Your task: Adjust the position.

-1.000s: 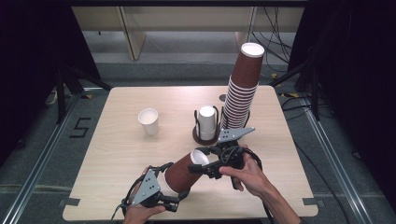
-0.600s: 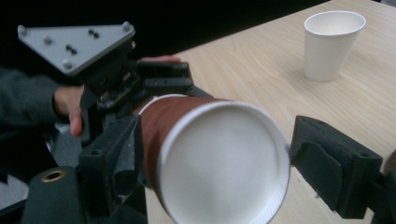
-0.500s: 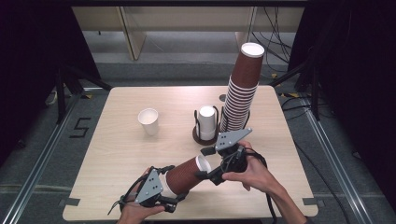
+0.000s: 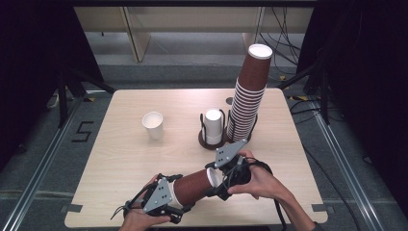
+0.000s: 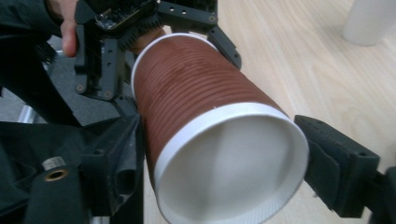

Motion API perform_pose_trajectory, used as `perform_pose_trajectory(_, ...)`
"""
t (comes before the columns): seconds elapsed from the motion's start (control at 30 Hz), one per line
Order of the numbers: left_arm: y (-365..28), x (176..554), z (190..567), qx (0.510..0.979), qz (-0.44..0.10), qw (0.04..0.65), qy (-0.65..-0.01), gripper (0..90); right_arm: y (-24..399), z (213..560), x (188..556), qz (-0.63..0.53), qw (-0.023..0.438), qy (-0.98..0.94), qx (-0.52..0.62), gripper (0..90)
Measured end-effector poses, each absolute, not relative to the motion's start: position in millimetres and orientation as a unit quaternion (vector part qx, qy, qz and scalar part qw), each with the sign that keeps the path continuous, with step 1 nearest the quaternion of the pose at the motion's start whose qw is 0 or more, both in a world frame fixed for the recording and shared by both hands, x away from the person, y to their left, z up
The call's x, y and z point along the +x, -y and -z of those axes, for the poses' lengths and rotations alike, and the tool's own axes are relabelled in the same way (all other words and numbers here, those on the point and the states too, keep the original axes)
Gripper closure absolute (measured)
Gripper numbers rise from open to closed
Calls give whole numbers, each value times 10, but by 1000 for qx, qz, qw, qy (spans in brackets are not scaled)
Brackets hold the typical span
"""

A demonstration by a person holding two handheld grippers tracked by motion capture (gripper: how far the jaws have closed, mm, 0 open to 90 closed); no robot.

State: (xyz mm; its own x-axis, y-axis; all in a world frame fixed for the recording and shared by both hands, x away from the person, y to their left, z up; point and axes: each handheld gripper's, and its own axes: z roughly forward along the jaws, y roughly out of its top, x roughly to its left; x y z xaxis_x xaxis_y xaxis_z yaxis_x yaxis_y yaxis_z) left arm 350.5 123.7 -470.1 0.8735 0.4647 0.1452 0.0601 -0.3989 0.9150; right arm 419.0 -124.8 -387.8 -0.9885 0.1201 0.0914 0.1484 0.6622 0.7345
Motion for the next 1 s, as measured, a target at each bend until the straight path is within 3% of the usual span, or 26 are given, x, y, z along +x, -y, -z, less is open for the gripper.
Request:
perform_pose_trajectory(0.23, -1267, 3535, 4745, 792, -176, 560, -169, 59, 1292, 3866, 4216, 424, 44, 902, -73, 233)
perform_pose_trajectory(0.53, -1310, 3530, 4684, 779, -172, 583, -151, 75, 1431, 3894, 4309, 463, 91, 878, -76, 243)
perform_pose_trajectory(0.67, -1291, 3533, 4696, 788, -174, 571, -152, 105, 1413, 3902, 4291, 446, 75, 889, -75, 233)
perform_pose_trajectory(1.0, -1247, 3509, 4671, 822, -174, 520, -156, 114, 1307, 3807, 4139, 368, -21, 928, -53, 174)
